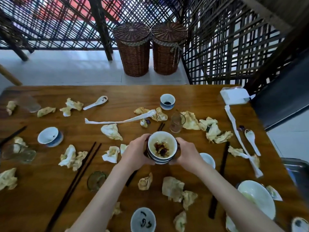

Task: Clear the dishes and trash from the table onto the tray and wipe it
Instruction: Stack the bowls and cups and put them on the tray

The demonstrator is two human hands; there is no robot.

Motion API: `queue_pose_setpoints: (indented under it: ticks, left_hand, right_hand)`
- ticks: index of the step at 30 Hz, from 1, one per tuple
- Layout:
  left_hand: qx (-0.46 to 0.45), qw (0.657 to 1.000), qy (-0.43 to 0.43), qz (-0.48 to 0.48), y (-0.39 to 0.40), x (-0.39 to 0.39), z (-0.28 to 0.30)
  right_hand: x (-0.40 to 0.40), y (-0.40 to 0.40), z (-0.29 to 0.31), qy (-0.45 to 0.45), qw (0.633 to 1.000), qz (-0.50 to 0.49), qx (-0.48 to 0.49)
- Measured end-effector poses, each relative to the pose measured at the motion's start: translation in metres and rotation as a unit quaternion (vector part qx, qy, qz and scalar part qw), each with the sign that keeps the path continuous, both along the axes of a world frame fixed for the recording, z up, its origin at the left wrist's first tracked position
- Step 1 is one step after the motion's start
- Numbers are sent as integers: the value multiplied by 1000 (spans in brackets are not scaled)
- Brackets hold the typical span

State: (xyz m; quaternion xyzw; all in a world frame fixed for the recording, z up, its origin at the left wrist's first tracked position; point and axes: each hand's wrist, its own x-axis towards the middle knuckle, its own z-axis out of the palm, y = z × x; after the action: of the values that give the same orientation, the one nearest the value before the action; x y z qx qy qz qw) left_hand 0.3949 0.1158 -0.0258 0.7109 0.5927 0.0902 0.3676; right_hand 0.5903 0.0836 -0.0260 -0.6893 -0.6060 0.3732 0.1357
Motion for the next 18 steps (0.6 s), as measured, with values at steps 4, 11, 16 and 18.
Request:
queue_pose_setpoints:
  ticks: [4, 11, 16, 18]
  left_hand:
    - [-36, 999, -16, 11, -3, 0, -2]
    - [-50, 998, -22, 7, -1, -1, -3]
    - [-74, 997, -14, -3, 2, 0, -6]
    - [-85, 996, -12, -3, 1, 0, -8]
  right_hand:
    - [2, -2, -4, 3, 1000, -2, -4]
    - [4, -1, -9, 9, 1000, -14, -23]
    - [0, 7, -14, -16, 998, 16, -53]
    - [-1, 10, -16, -25, 998, 23, -58]
